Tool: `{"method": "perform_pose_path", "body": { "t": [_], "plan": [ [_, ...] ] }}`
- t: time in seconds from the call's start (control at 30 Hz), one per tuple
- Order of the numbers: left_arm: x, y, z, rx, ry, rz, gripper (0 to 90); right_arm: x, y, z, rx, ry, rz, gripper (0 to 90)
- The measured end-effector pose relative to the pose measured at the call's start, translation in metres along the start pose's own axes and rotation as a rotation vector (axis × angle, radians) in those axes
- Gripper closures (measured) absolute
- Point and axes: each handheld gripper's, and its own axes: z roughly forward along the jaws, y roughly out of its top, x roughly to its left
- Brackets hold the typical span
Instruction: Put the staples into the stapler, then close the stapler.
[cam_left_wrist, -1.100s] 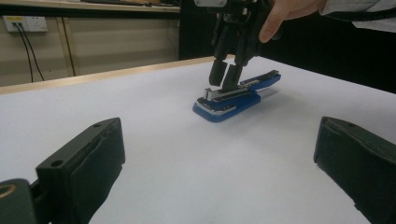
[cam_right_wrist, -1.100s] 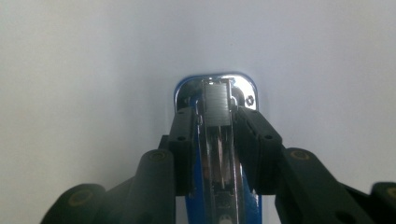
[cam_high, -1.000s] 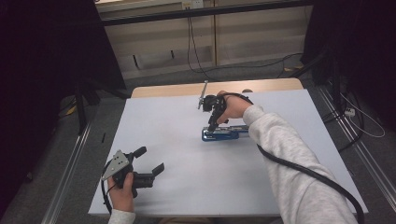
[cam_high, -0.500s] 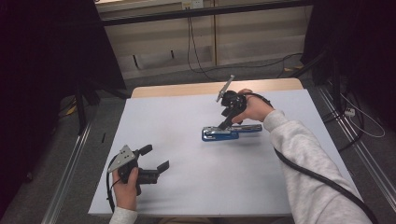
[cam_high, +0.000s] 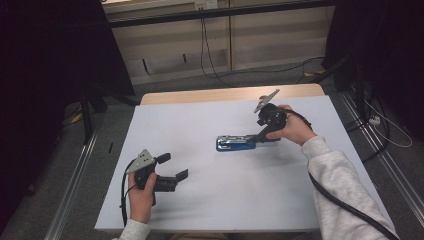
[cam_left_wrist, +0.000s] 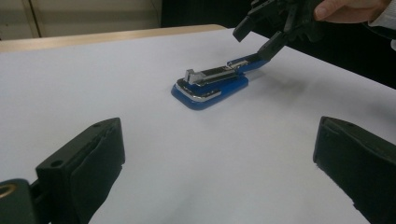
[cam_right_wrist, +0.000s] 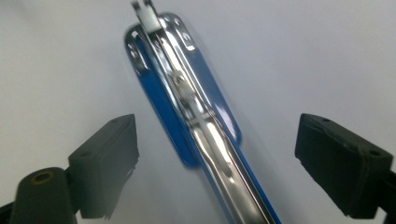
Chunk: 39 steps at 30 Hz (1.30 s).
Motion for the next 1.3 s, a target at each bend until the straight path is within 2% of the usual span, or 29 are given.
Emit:
{"method": "perform_pose_path", "body": {
  "t": [0.07,0.2,0.3,0.4,0.47,0.53,0.6,0.67,0.8,0.83,0.93,1.03,1.3],
  "plan": [
    [0.001,0.003,0.005,0.007,0.001,-0.009,2.2,0.002,-0.008,-0.005,-0.022,-0.009,0.011,12.1],
    [0.003,0.007,0.012,0.011,0.002,-0.011,2.2,0.004,-0.014,-0.009,-0.016,-0.038,0.008,11.8],
    [0.005,0.010,0.018,0.013,-0.001,-0.025,2.2,0.005,-0.020,-0.014,-0.046,-0.042,0.020,11.2],
    [0.006,0.013,0.026,0.033,0.000,-0.013,2.3,0.006,-0.027,-0.017,-0.064,-0.045,0.023,11.1],
    [0.005,0.014,0.031,0.044,-0.006,-0.012,2.3,0.006,-0.034,-0.019,-0.069,-0.046,0.052,10.8],
    [0.004,0.014,0.036,0.057,-0.007,-0.002,2.3,0.007,-0.038,-0.020,-0.070,-0.053,0.060,10.5],
    [0.004,0.015,0.040,0.058,-0.011,-0.006,2.3,0.007,-0.040,-0.021,-0.065,-0.058,0.054,10.3],
    [0.003,0.017,0.044,0.074,-0.014,0.002,2.3,0.008,-0.044,-0.023,-0.076,-0.058,0.074,10.0],
    [0.002,0.020,0.052,0.088,-0.019,0.005,2.3,0.009,-0.048,-0.029,-0.085,-0.079,0.068,10.1],
    [0.002,0.021,0.054,0.088,-0.021,0.005,2.3,0.009,-0.049,-0.031,-0.098,-0.079,0.079,10.0],
    [0.002,0.023,0.058,0.070,-0.016,0.003,2.3,0.009,-0.054,-0.034,-0.110,-0.092,0.087,10.1],
    [0.003,0.025,0.066,0.099,0.005,0.002,2.1,0.009,-0.059,-0.037,-0.120,-0.111,0.104,10.1],
    [0.000,0.032,0.088,0.104,0.037,0.007,2.7,0.010,-0.073,-0.044,-0.137,-0.141,0.144,10.5]
  ]
}}
